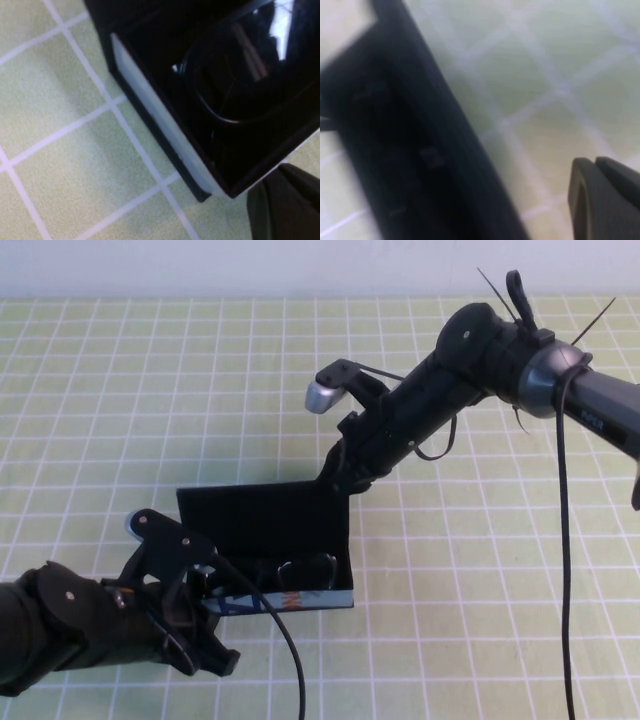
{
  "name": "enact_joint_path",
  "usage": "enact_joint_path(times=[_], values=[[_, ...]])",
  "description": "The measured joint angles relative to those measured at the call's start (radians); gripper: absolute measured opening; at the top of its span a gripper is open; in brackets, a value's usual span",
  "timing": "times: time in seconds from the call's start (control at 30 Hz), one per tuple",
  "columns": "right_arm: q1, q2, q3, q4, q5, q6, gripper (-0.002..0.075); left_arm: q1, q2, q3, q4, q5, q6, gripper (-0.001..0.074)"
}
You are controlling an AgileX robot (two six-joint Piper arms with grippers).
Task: Return glasses to glasses case
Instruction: Close the glasses case
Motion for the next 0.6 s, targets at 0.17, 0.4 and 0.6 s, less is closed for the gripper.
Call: enact_joint_path(times=[0.17, 0.4, 0.6], values=[[0.006, -0.002, -0.016, 0.069, 0.048, -0.04, -0.0016, 0.0, 0.001, 0.0, -0.004, -0.007, 0.0, -0.0003], [0.048, -0.048, -0.016, 0.024, 0.051, 0.025, -0.0016, 0.0, 0.001, 0.0, -0.007, -0.011, 0.0, -0.0003], [0.103, -0.083, 0.056, -0.01, 0.054, 0.051, -0.0016, 0.0, -0.019, 0.0, -0.007, -0.009, 0.009, -0.0003]])
